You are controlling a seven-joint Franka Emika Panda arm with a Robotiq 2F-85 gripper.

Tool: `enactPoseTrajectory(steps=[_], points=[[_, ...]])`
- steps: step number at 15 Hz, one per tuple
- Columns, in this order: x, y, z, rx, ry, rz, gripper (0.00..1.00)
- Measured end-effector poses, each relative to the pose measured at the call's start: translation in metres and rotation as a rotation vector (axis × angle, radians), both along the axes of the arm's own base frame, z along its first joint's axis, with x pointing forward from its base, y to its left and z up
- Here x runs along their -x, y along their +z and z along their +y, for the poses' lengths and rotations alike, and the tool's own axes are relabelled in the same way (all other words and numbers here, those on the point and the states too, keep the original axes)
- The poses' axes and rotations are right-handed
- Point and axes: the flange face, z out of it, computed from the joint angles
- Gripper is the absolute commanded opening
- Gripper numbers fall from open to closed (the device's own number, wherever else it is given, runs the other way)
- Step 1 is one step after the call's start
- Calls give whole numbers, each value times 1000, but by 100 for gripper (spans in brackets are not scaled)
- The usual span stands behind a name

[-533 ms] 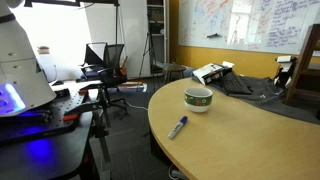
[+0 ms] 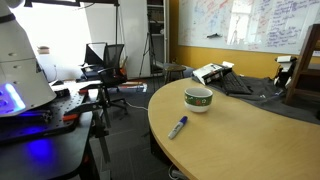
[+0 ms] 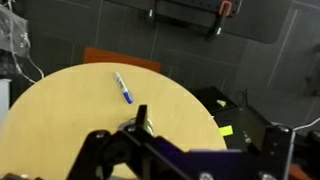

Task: Pick up the cup from the table and slightly move it to the right.

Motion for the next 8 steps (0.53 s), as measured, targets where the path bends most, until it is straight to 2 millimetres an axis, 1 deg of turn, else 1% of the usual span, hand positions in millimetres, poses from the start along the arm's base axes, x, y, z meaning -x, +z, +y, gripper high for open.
enactPoseTrajectory(steps=[2,4,6,8], points=[[-5,-3,0,-5,-10,-10,100],[-24,-13,0,-9,-21,-46,100],[-52,-32,0,-10,-49,-90,100],[-87,-59,-3,-10,-90,-118,100]])
